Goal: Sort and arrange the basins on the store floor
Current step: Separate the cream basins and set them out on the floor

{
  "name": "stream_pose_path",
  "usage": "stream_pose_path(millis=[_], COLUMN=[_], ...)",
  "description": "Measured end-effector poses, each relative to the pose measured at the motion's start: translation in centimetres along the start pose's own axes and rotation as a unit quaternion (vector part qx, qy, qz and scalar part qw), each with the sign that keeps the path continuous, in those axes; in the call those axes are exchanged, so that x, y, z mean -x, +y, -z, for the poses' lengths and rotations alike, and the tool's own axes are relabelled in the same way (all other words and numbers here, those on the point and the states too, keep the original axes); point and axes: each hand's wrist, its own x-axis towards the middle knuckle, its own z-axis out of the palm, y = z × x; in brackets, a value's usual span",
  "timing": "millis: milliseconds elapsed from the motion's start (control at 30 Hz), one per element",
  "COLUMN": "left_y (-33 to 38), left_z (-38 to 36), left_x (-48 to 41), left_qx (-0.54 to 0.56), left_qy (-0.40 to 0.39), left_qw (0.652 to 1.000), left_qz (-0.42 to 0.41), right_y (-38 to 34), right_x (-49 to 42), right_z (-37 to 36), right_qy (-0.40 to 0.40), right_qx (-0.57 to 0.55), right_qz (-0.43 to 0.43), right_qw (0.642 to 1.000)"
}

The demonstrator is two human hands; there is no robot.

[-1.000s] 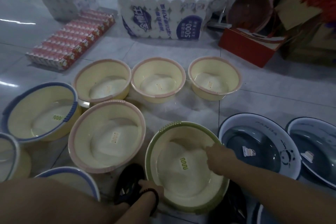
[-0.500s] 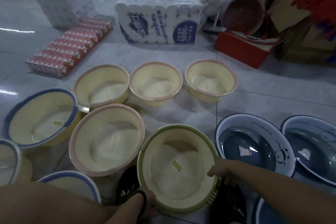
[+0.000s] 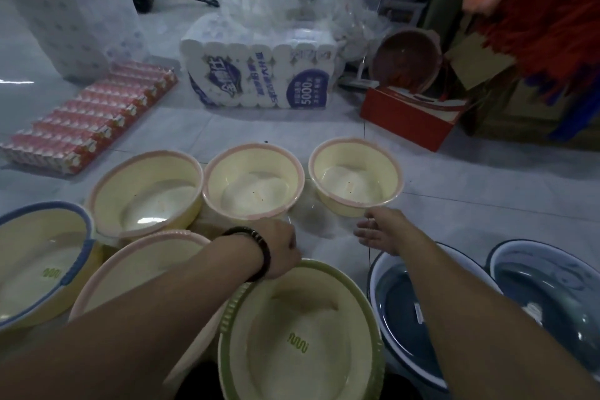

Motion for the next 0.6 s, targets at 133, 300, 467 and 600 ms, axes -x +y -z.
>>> stream_pose_path(millis=[133,300,467,600], left_y=[1.0,-1.1,-1.0,-0.6], left_z=[-1.2,-2.0,-2.6,-3.1], left_x=[-4.5,-7.9,-9.6,-10.3], left_qx=[0.066,0.125,0.133,0.121], left_qy=[0.046,0.077,0.079,0.066], left_qw=[0.997,0.989,0.986,0.989], left_qz=[-0.02,0.035,0.056,0.048], right_y=[1.5,2.9,2.3,0.3], right_x=[-6.8,-14.0,-19.4,-18.2], right_z=[-2.0,-3.2,-5.0,-6.4], right_qy=[-0.005,-0.002,-0.025,0.011], right_qx=[-0.167,-0.277,-0.322,-0.373], right_qz=[-0.038,-0.051,-0.048,-0.028], right_qw=[0.985,0.96,0.945,0.927])
